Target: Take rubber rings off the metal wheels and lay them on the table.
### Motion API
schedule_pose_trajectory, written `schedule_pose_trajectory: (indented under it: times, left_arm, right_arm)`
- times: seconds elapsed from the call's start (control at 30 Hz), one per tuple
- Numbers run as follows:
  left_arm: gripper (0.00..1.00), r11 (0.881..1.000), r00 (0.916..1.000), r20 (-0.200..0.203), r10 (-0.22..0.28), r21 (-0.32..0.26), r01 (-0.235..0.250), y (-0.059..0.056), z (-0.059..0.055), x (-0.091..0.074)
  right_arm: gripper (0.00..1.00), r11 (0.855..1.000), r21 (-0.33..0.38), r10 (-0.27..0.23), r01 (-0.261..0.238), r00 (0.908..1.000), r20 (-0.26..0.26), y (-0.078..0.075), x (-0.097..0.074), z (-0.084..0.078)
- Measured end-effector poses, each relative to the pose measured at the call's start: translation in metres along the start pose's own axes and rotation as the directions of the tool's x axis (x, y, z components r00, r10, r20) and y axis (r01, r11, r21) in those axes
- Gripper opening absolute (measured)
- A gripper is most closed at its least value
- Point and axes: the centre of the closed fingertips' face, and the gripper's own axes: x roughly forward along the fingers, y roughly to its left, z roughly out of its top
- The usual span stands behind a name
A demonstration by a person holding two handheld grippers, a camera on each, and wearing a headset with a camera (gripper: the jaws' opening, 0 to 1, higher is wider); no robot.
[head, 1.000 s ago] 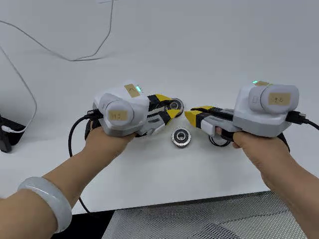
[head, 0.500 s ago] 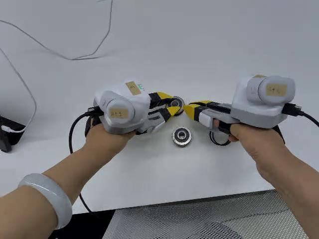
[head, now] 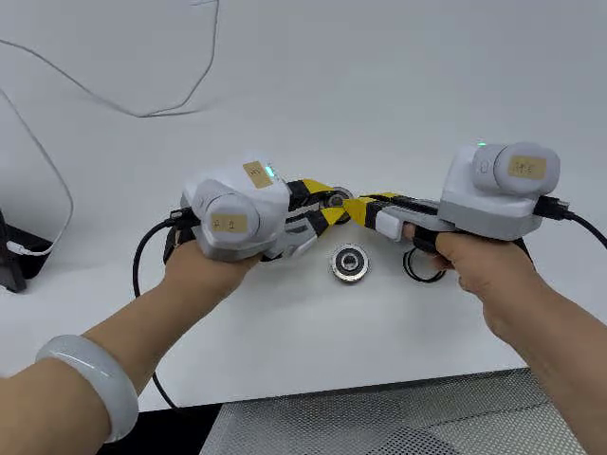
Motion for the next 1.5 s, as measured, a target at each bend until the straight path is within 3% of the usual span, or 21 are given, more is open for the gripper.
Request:
schedule_pose_trajectory:
  times: [0.17, 0.4, 0.67, 1.07, 1.37, 1.5]
  left_arm:
    - [0.13, 1.000, 1.0000, 0.001, 0.000, -0.001, 0.000, 0.0016, -0.0022, 0.0006]
    - [0.13, 1.000, 1.0000, 0.002, 0.001, 0.000, -0.001, 0.0026, -0.0035, 0.0011]
    - [0.13, 1.000, 1.0000, 0.003, 0.000, -0.001, 0.000, 0.0028, -0.0043, 0.0013]
    - [0.13, 1.000, 1.0000, 0.005, 0.001, -0.003, -0.001, 0.0027, -0.0044, 0.0014]
    - [0.13, 1.000, 1.0000, 0.006, 0.001, -0.005, -0.001, 0.0021, -0.0037, 0.0012]
    - [0.13, 1.000, 1.0000, 0.005, 0.000, -0.005, 0.000, 0.0020, -0.0036, 0.0012]
  right_arm:
    - [0.17, 0.997, 0.080, 0.012, -0.013, 0.9998, 0.016, -0.0007, 0.0008, -0.0011]
    - [0.19, 0.992, 0.122, 0.014, -0.017, 0.9996, 0.026, -0.0027, 0.0017, -0.0025]
    - [0.20, 0.971, 0.230, 0.050, -0.059, 0.9978, 0.045, 0.0012, 0.0039, -0.0038]
    - [0.15, 0.975, 0.217, 0.047, -0.054, 0.9981, 0.040, 0.0013, -0.0005, -0.0044]
    - [0.05, 0.986, 0.164, 0.027, -0.032, 0.9989, 0.038, -0.0034, -0.0043, -0.0034]
    - [0.06, 0.983, 0.181, 0.033, -0.039, 0.9988, 0.036, -0.0021, -0.0028, -0.0032]
